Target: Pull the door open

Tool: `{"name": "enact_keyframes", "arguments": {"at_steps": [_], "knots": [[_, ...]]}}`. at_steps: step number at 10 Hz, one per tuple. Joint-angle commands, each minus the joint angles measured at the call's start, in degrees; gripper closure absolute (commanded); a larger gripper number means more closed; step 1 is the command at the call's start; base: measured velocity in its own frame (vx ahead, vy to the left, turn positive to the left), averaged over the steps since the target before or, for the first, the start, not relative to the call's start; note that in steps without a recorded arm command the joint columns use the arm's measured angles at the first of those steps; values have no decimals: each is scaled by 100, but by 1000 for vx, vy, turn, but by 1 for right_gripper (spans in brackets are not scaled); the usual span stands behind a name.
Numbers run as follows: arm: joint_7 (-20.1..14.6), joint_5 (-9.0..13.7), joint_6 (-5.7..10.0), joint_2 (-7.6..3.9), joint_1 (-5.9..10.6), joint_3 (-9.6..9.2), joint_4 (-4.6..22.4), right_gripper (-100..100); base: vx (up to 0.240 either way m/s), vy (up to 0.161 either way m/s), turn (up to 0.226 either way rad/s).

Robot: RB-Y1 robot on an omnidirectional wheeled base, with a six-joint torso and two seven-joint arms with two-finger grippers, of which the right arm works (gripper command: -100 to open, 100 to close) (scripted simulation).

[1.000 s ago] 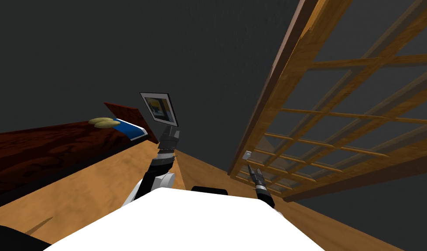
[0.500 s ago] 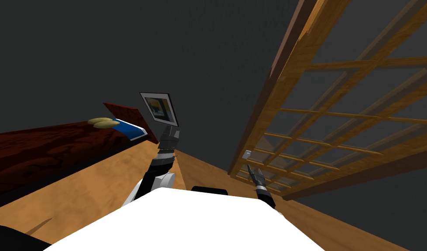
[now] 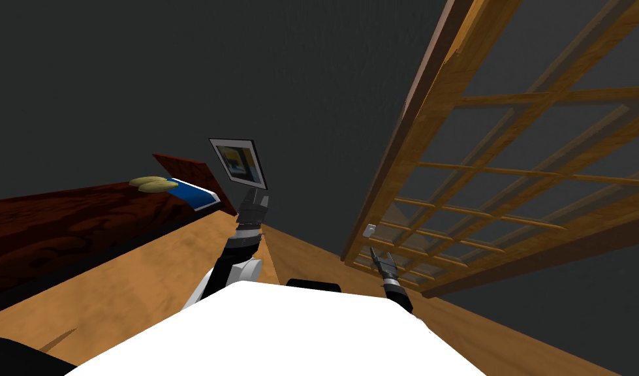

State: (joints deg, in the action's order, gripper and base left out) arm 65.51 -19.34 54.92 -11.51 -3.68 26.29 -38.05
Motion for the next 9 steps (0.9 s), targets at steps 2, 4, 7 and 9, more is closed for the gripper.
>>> {"name": "enact_keyframes", "arguments": {"at_steps": [2,4,7,9], "knots": [[47,9,-16,12,25,19,13,-100,53,-6,11],[72,19,-32,23,50,37,25,-100,179,-61,33],[126,40,-67,47,102,74,50,-100,206,-55,30],[155,52,-86,60,130,94,63,-100,183,-58,27]]}}
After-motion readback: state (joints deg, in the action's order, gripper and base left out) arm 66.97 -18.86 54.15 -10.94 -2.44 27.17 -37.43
